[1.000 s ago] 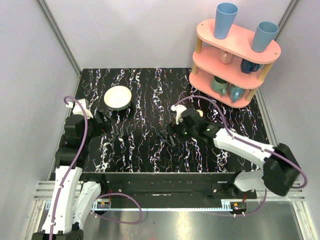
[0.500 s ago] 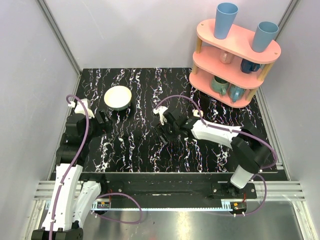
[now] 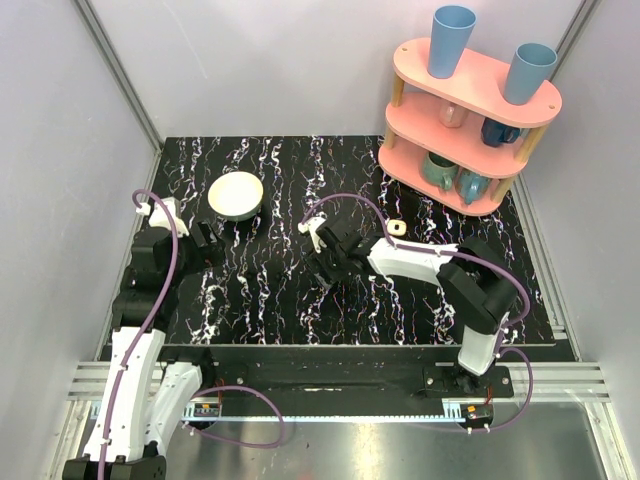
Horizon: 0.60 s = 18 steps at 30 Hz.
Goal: Insert the wireless bluetooth earbuds into the charging case
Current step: Pick up the charging case from the center of the board.
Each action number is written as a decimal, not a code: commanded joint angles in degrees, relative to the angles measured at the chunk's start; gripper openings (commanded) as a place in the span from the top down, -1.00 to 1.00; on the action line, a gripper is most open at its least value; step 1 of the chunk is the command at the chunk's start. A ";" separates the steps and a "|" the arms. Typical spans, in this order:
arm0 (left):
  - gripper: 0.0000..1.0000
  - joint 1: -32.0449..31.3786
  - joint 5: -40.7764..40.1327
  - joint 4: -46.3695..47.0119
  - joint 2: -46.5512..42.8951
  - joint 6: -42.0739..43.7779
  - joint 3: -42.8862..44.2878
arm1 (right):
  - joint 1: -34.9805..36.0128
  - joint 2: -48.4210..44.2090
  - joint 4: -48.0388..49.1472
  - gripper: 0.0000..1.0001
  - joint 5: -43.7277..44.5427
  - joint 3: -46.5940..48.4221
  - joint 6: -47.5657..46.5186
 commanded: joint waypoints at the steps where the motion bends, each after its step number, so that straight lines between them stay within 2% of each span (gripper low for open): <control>1: -0.98 0.11 -0.69 1.51 0.43 0.67 0.38 | 0.73 1.17 0.81 -0.38 1.60 1.61 -0.82; 6: -0.98 0.11 -4.99 0.81 0.51 -0.03 0.56 | 0.73 1.88 1.34 -0.32 1.69 1.43 -2.40; 15: -0.98 0.11 -4.47 0.46 0.95 -0.12 0.91 | 0.73 2.32 2.04 -0.15 3.09 1.08 -2.22; 18: -0.98 0.11 -2.28 0.72 0.87 -0.12 1.00 | 0.73 2.32 2.57 -0.01 3.10 0.55 -2.75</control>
